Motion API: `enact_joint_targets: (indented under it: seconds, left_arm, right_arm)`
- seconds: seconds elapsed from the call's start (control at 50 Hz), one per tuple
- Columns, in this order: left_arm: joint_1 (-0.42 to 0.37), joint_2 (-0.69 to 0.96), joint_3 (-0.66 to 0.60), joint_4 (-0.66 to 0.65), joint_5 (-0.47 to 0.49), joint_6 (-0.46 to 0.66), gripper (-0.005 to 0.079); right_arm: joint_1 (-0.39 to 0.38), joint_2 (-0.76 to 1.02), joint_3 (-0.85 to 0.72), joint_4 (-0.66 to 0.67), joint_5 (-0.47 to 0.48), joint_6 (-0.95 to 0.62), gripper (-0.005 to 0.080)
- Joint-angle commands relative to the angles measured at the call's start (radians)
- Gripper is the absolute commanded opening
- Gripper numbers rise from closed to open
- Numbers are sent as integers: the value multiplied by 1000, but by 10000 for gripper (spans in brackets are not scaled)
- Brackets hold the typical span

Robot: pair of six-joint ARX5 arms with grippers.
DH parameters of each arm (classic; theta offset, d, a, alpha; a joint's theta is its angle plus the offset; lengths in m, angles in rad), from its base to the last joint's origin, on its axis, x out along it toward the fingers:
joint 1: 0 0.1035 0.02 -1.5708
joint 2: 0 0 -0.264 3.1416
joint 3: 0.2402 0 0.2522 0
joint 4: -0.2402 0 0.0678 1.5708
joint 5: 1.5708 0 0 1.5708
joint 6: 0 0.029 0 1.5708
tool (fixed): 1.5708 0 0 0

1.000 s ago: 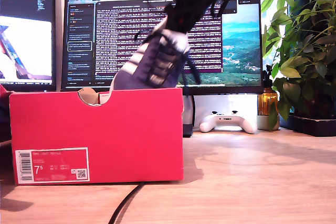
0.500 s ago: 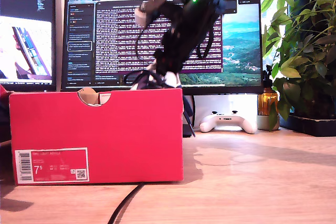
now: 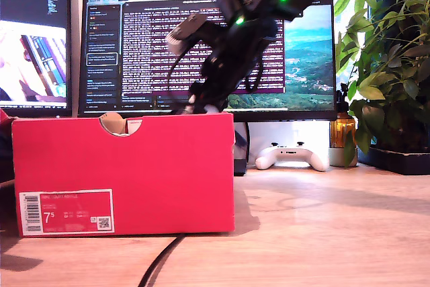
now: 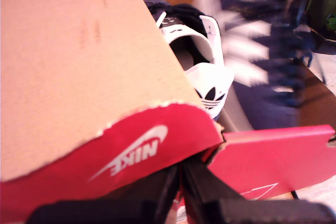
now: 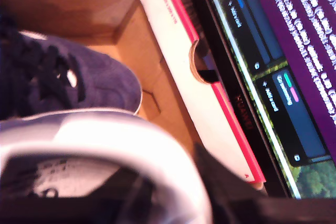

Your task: Pack the blue shoes by picking the first shoe and placing it inside the red shoebox, left side, then picking and rotating the second shoe and placing it in the shoebox

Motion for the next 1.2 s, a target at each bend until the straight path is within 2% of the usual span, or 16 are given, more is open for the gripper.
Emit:
enact_joint_targets:
  seconds: [0.0, 0.26, 0.52, 0.72, 0.84, 0.92, 1.02, 1.06, 1.18]
  left_arm:
    - [-3, 2, -11, 22, 6, 7, -21]
    - [-3, 2, -11, 22, 6, 7, -21]
    - [-3, 2, -11, 22, 6, 7, -21]
    - [-3, 2, -11, 22, 6, 8, -21]
    - [-3, 2, -11, 14, 6, 7, -21]
    - [-3, 2, -11, -3, 5, 7, -21]
    - [-3, 2, -11, -8, 6, 8, -21]
    - [-3, 2, -11, -10, 6, 12, -21]
    - [-3, 0, -11, -12, 5, 19, -21]
  right_arm:
    - [15, 27, 14, 5, 16, 8, 292]
    - [36, 26, 153, -119, 122, 9, 292]
    - [51, 26, 299, -269, 178, 9, 292]
    - [50, 26, 312, -364, 181, 39, 291]
    - [60, 24, 317, -410, 251, 101, 285]
    - [74, 21, 317, -444, 300, 146, 216]
    - [92, 14, 317, -491, 335, 179, -27]
    - [100, 10, 317, -504, 335, 188, 1]
    - [126, 3, 325, -512, 335, 297, 0]
